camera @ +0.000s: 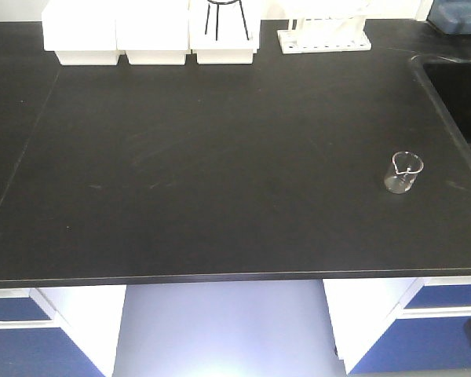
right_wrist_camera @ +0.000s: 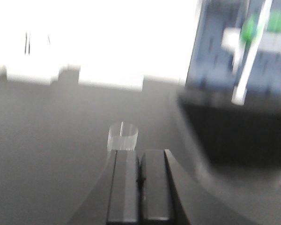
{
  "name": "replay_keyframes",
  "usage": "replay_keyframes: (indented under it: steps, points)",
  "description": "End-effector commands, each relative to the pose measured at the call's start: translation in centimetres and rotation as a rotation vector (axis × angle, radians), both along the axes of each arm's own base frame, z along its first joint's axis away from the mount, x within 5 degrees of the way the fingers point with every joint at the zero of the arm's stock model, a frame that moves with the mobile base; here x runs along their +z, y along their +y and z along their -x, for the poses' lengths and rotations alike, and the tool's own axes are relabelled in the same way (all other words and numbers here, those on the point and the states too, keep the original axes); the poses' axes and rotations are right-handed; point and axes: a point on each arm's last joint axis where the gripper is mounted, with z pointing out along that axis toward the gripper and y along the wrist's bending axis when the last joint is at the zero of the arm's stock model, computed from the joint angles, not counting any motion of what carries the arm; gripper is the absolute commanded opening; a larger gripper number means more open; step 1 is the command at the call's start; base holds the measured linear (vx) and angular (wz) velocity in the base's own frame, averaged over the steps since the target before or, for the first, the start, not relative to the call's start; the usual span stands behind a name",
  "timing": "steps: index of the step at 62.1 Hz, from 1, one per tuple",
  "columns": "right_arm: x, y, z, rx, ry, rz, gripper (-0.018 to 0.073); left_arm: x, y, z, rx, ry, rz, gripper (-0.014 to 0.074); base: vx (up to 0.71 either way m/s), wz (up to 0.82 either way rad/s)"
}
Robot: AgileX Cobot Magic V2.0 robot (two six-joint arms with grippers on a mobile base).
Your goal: Grab beaker and place in storage area
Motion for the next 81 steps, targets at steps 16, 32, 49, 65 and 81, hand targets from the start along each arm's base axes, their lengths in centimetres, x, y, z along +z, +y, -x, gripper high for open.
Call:
replay_keyframes:
  steps: [16,32,49,65,81]
  points:
    - [9.7,0.4,1.4,0.049,-0.401,-0.025,-0.0007,0.1,-0.2,0.1,-0.019,-0.081,0.011,-0.0008,0.00,0.00]
    - [12.9,0.3,-3.9,0.033,-0.165,0.055,-0.0007,0.1,-0.2,0.1,-0.019,-0.081,0.011,-0.0008,0.00,0.00]
    - [6.2,0.9,-9.0,0.104,-0.030,-0.054,-0.0004,0.1,-0.2,0.1,-0.019,-0.081,0.011,-0.0008,0.00,0.00]
    - [2.3,0.9,-12.1,0.106,0.125,-0.064,0.0025,0.1,-0.2,0.1,-0.019,-0.081,0.011,-0.0008,0.00,0.00]
    - [-0.2,0.1,-13.9,0.005,0.191,-0.184,0.0253,0.1,-0.2,0.1,-0.019,-0.081,0.011,-0.0008,0.00,0.00]
